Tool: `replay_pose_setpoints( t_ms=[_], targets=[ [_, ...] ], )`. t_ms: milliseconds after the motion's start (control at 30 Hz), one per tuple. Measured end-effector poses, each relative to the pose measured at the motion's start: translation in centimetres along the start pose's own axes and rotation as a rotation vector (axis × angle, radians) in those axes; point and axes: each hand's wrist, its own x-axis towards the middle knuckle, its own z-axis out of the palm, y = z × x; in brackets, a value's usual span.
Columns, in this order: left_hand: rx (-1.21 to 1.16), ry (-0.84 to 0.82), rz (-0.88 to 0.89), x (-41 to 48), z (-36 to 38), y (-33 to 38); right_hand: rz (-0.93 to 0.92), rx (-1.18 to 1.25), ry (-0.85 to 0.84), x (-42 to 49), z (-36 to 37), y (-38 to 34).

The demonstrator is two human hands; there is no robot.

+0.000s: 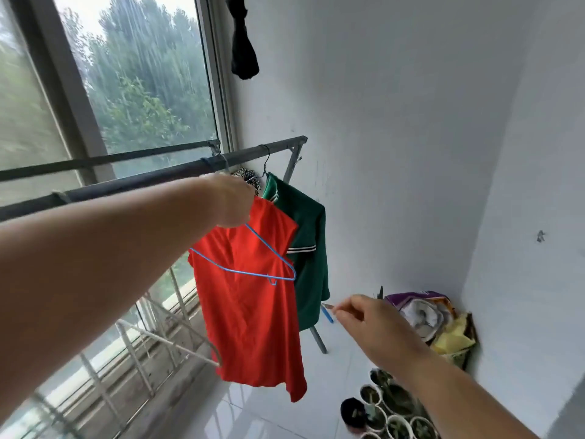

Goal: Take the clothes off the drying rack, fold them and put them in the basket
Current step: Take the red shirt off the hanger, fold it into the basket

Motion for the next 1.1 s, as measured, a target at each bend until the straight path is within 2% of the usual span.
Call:
replay_pose_setpoints(
  t_ms=[167,267,467,667,867,1100],
  targets=[
    [0.046,0.065,-0.033,6.4,2.8,-3.7,-0.045,0.093,0.070,9.6,2.1,-4.3],
    [0.016,0.080,-0.021,9.3,4.6,-4.4,-0.049,0.068,0.090,14.6,2.8,-6.0],
    [-0.086,0.071,0.039,13.7,7.5,-5.2,-0.061,-0.248,0.078,22.0,4.9,-8.0],
    [0.041,0.046,0.104,15.7,9.0,-5.4,-0.098,-0.041,-0.002,26.3,7.3,-8.4],
    [0.177,0.086,0.177,16.4,9.8,-7.0,-0.129,0.176,0.192,25.3,8.9,-7.7],
    [0.215,0.067,0.244,15.7,9.1,-8.4,-0.210,0.174,0.442,24.1,6.9,-6.3]
  ],
)
